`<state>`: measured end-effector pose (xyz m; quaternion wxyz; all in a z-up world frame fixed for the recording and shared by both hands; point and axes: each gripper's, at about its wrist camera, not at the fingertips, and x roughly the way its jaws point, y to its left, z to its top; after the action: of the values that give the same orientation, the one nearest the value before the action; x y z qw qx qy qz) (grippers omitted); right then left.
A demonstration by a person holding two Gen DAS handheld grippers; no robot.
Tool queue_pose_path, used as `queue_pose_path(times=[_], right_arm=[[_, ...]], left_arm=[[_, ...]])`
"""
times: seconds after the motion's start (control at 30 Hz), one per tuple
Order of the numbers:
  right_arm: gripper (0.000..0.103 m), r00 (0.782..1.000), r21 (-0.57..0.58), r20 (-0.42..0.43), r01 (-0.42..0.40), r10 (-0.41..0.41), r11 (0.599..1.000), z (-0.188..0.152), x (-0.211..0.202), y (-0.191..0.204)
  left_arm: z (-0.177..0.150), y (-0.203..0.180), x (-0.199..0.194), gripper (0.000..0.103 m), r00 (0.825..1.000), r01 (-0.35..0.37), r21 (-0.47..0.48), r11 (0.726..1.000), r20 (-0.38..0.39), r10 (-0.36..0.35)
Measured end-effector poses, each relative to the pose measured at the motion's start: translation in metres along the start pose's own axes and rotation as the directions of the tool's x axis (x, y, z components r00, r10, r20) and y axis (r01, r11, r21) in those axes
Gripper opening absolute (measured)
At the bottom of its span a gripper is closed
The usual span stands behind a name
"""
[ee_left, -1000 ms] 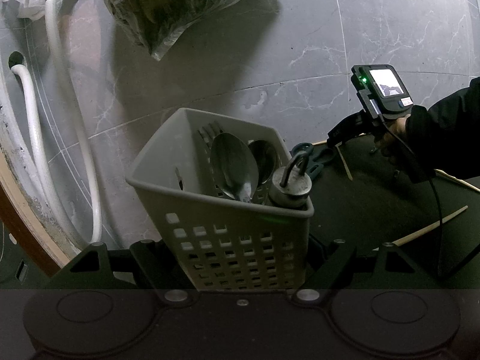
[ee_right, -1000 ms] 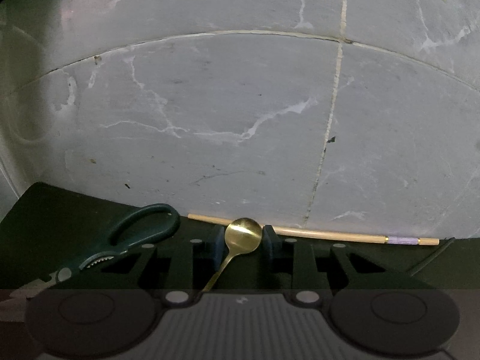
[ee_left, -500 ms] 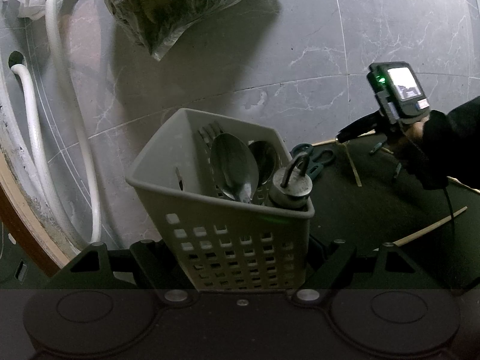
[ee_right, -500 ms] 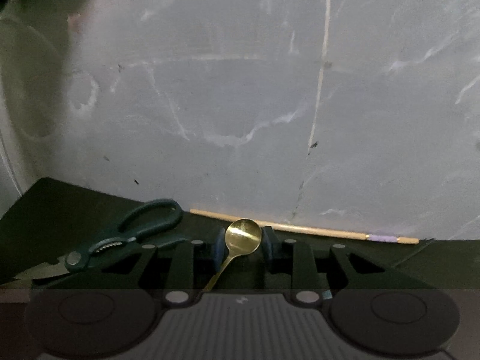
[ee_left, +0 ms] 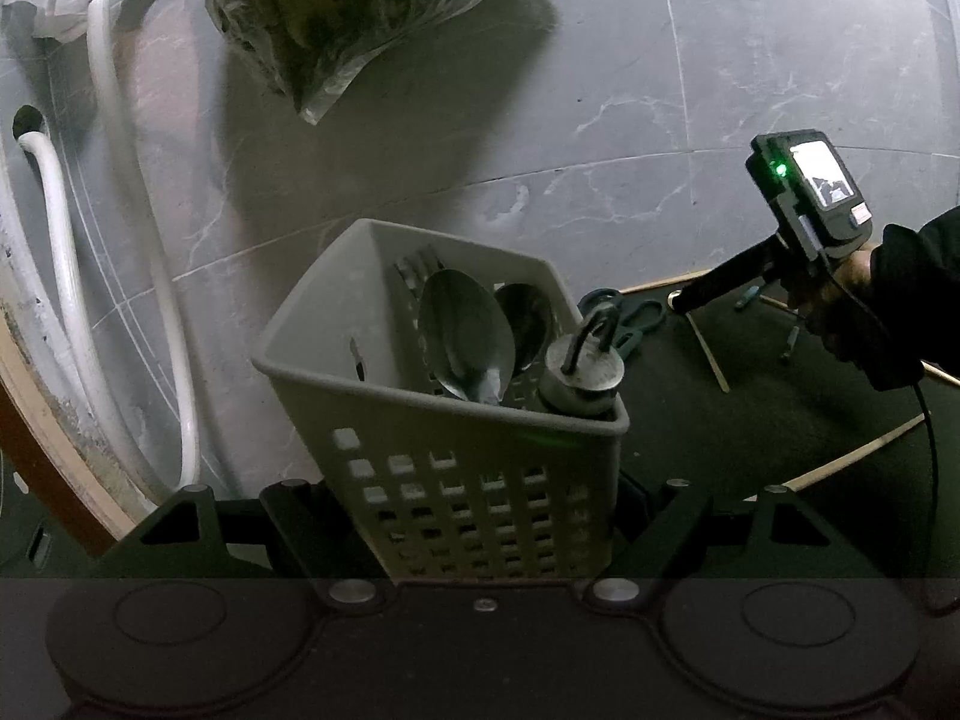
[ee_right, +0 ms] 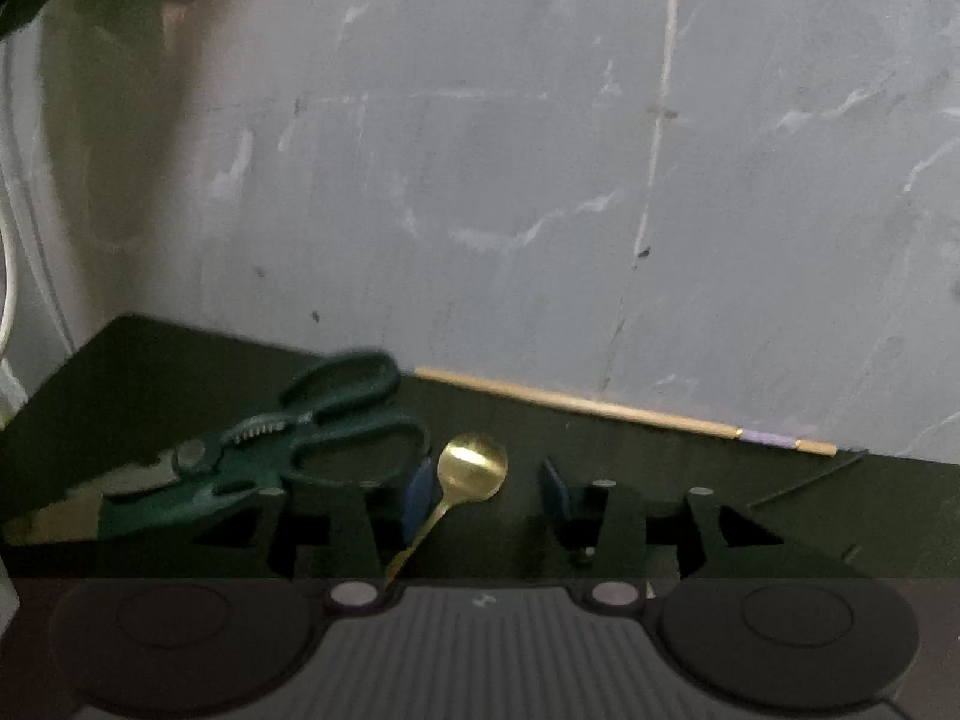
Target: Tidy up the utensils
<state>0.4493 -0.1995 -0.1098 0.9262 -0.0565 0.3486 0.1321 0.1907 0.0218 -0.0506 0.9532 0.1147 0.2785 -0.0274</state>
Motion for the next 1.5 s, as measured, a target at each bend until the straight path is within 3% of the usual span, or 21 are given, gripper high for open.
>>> queue_pose_path(times=[0.23, 0.3, 0.33, 0.63, 1.0, 1.07, 1.2, 1.33, 1.4, 1.43, 1.5], right_arm=[[0.055, 0.999, -0.01, -0.032, -0.034, 0.034, 0.999, 0.003, 0.014, -0.005], [0.044, 0.997, 0.005, -0.031, -0.068, 0.068, 0.998, 0.003, 0.018, -0.01], [0.03, 0.997, -0.008, -0.021, -0.077, 0.077, 0.997, 0.002, 0.017, -0.01], [0.029, 0.996, -0.06, 0.005, -0.089, 0.09, 0.994, -0.009, 0.002, -0.005], [0.029, 0.99, -0.175, 0.124, -0.042, 0.065, 0.984, -0.021, -0.038, 0.016], [0.003, 0.986, -0.195, 0.154, -0.025, 0.056, 0.98, -0.022, -0.048, 0.02], [0.003, 0.982, -0.22, 0.179, -0.02, 0.06, 0.975, -0.024, -0.062, 0.027], [0.003, 0.99, -0.214, 0.132, -0.023, 0.053, 0.976, -0.028, -0.058, 0.026], [0.009, 0.994, -0.17, 0.099, -0.026, 0.043, 0.985, -0.029, -0.056, 0.019], [0.019, 0.996, -0.145, 0.074, -0.029, 0.04, 0.989, -0.03, -0.055, 0.015], [0.022, 0.999, -0.104, 0.032, -0.028, 0.032, 0.994, -0.036, -0.057, 0.008]], left_arm=[[0.0, 0.0, -0.001, 0.082, 1.0, 0.0, -0.001, 1.0, -0.002, 0.0], [0.0, -0.001, -0.001, 0.082, 1.0, 0.0, -0.001, 1.0, -0.002, 0.0], [0.0, -0.001, -0.001, 0.082, 1.0, 0.0, -0.001, 1.0, -0.002, 0.0], [0.0, 0.0, 0.0, 0.083, 1.0, 0.003, -0.007, 1.0, -0.003, -0.003], [-0.001, 0.002, 0.001, 0.082, 1.0, 0.012, -0.005, 1.0, 0.001, -0.012], [-0.001, 0.003, 0.002, 0.082, 1.0, 0.014, -0.004, 1.0, 0.003, -0.014], [-0.002, 0.004, 0.003, 0.082, 1.0, 0.02, 0.0, 1.0, 0.007, -0.02], [-0.002, 0.005, 0.003, 0.082, 1.0, 0.027, 0.005, 1.0, 0.008, -0.027], [-0.002, 0.005, 0.003, 0.081, 1.0, 0.029, 0.006, 1.0, 0.01, -0.029], [-0.002, 0.005, 0.002, 0.081, 0.999, 0.029, 0.007, 1.0, 0.012, -0.029], [-0.002, 0.005, 0.002, 0.081, 0.999, 0.029, 0.005, 1.0, 0.015, -0.029]])
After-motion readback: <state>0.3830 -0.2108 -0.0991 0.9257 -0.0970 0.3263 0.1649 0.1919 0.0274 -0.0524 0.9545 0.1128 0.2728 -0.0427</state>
